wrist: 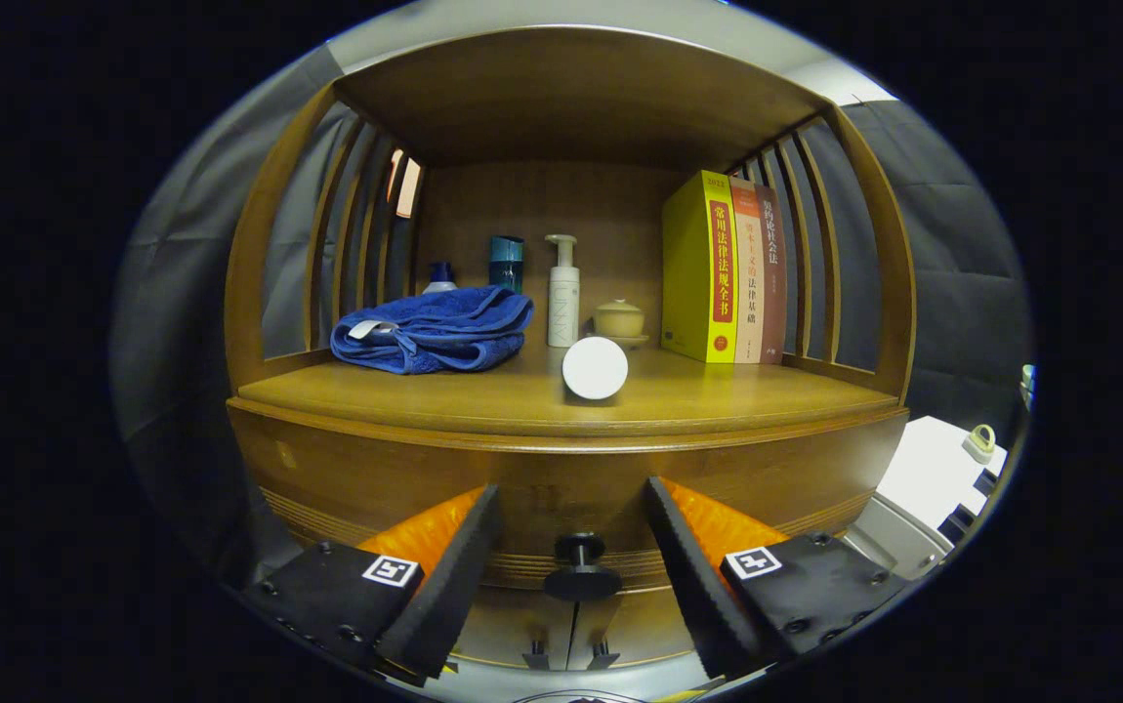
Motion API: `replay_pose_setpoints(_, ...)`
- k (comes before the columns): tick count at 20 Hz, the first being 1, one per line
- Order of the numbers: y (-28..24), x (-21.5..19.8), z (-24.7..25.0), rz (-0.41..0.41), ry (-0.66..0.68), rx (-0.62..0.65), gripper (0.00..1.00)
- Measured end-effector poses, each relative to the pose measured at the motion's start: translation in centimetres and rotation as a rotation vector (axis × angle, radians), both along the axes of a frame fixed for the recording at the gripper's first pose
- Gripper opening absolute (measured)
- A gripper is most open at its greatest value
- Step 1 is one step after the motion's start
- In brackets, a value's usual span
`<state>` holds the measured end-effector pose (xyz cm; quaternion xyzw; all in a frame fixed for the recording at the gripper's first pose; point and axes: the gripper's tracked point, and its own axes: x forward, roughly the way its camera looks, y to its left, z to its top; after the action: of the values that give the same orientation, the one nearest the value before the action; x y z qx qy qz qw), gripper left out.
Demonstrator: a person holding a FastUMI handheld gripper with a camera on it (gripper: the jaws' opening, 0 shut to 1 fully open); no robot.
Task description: Pull open the drawer, take out the items inside it, and place them on the countertop above the cabinet.
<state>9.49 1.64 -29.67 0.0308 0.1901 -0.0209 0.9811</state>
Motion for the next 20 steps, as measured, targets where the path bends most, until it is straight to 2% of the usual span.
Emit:
replay_pose_setpoints(6, -0.4, -0.6, 2.4, -0.002, -0.051, 0.023, 0.98)
replay_pose_setpoints(20, -7.8, -5.4, 20.8, -0.039, -0.289, 0.004, 0.97)
